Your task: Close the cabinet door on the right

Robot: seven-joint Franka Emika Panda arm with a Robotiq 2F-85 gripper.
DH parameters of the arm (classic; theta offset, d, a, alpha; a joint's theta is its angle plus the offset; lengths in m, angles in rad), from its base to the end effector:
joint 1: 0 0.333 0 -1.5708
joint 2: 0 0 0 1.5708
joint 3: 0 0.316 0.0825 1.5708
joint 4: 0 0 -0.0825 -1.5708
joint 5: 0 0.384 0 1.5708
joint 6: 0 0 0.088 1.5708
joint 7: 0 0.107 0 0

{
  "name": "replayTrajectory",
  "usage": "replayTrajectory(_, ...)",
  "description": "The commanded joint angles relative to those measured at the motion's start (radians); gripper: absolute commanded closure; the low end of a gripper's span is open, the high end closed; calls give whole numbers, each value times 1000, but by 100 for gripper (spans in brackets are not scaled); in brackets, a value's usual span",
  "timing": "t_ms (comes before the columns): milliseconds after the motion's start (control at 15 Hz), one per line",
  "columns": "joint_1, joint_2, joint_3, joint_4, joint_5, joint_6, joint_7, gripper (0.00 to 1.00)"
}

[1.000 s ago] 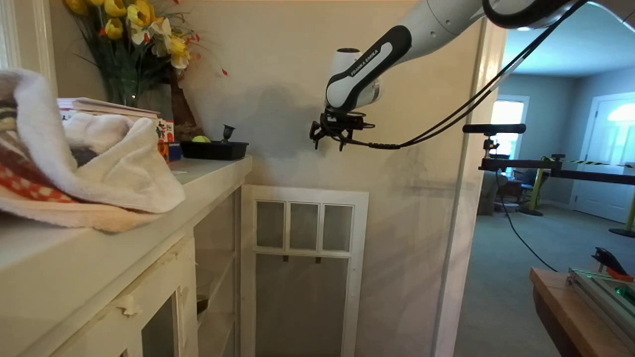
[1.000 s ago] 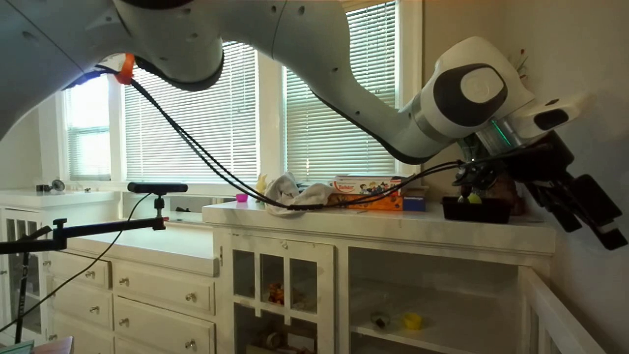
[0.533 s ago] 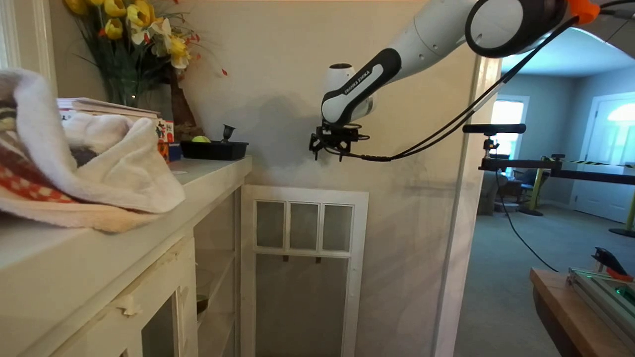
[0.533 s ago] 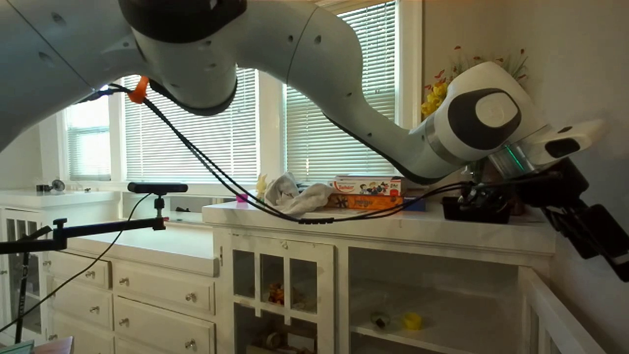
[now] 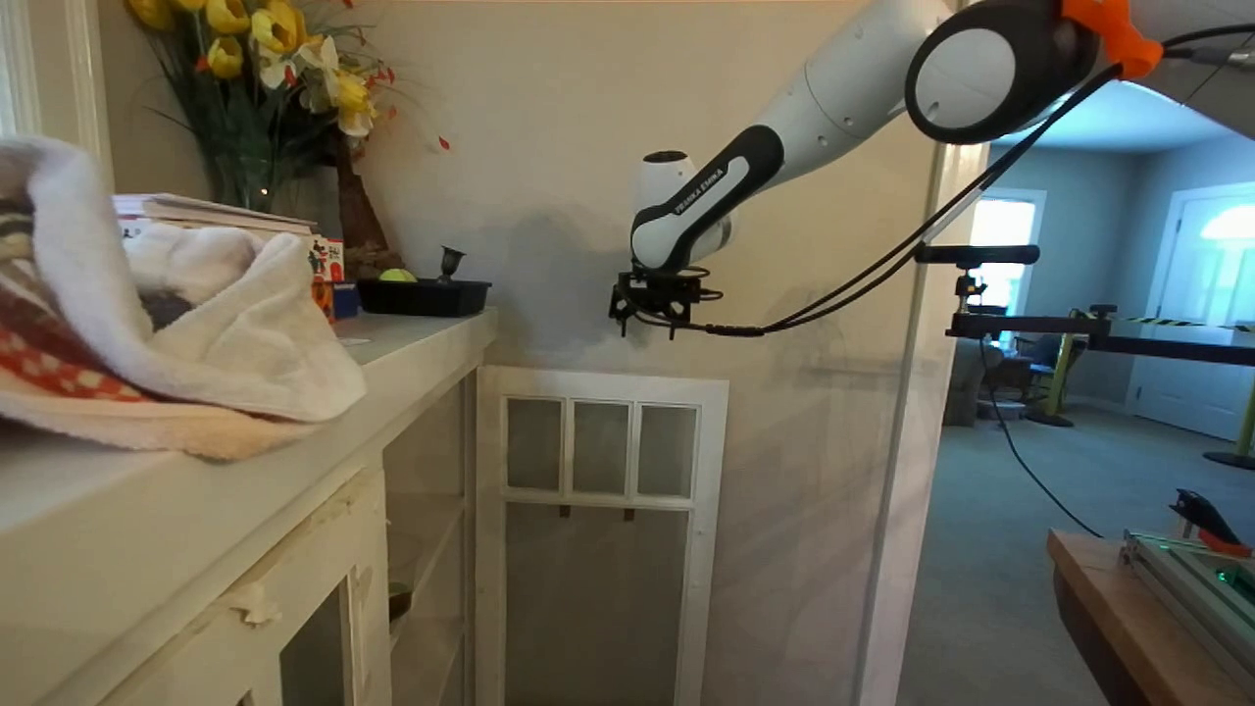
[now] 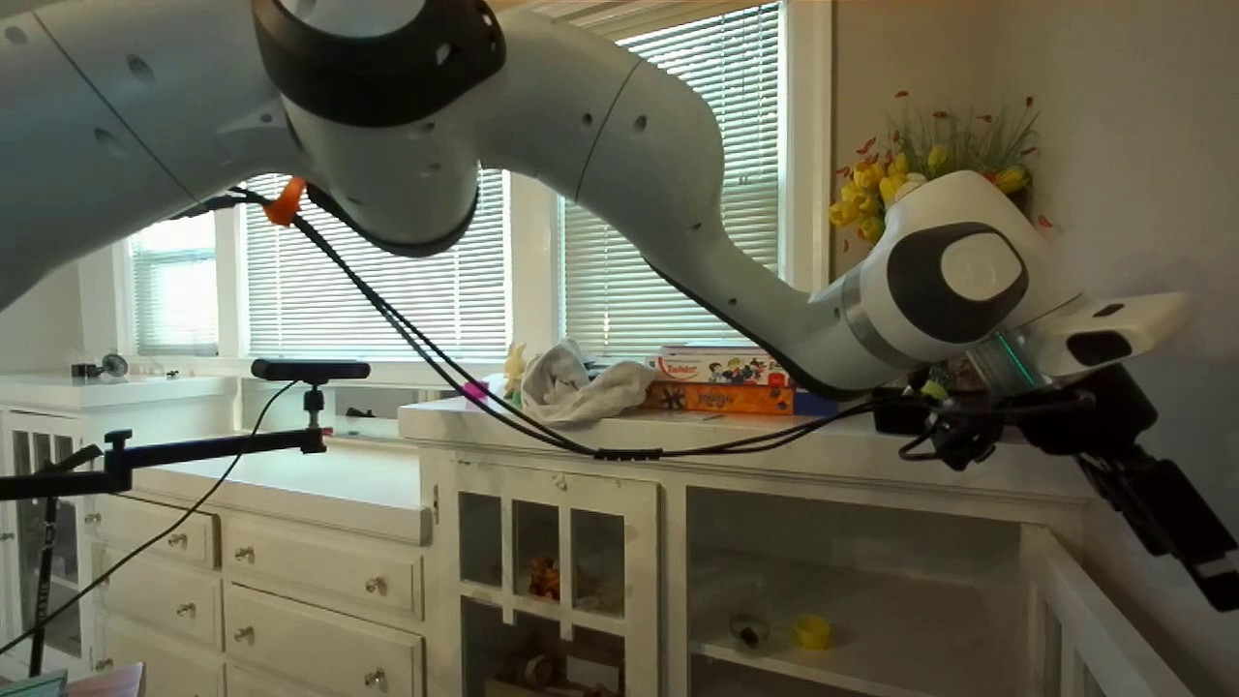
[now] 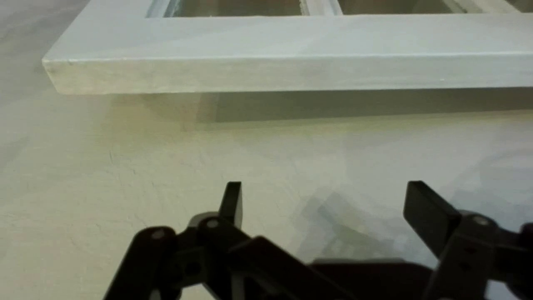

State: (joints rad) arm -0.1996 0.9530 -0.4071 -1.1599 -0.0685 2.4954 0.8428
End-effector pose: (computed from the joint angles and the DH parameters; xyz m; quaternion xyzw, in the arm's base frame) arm 0.7170 -0.3572 0.2898 0.8016 -0.5307 0.2361 0.1415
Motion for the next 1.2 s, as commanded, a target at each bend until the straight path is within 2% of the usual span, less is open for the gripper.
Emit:
replayTrajectory(0,0,2,0,0,0,0,1,0)
replayTrajectory(600,10,4,-22,-29,-9,30,12,0)
replayTrajectory(667,9,6,-24,-28,-9,30,13,7)
replayTrajectory(733,7,9,-26,-23,-9,29,10,28)
replayTrajectory(867,0,17,-26,-14,-6,23,-1,33)
replayTrajectory(1133,-3,32,-29,-12,-11,21,-12,61)
